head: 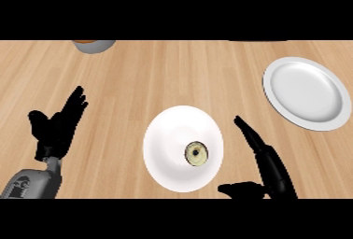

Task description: Pick the cupcake from the plate and place it in the plate

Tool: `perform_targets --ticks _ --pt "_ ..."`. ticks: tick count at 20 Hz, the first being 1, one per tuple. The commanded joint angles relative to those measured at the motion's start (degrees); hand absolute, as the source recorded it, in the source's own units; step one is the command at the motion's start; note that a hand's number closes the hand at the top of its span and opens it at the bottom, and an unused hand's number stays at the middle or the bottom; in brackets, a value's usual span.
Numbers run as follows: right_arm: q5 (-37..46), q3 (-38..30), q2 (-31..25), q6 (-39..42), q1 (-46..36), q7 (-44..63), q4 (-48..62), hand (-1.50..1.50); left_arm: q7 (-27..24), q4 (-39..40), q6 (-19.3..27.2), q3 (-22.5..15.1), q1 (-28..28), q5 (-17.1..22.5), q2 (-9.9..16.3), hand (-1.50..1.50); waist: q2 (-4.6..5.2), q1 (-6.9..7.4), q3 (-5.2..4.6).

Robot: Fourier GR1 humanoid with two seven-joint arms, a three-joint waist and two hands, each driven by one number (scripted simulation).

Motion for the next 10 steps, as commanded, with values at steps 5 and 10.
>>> perform_targets --ticks 5,10 --pt "6.51 5.63 1.09 10.33 -4.54 19.07 -3.44 -1.50 0.85 -0.20 -0.54 0.67 -0.14 -1.36 -1.07 0.00 0.00 0.20 0.00" --pt "13.11 6.69 2.61 13.55 -9.79 24.65 1.93 -1.50 -1.75 5.48 -0.69 1.15 -2.74 -2.98 -3.06 0.00 0.15 0.04 -0.01"
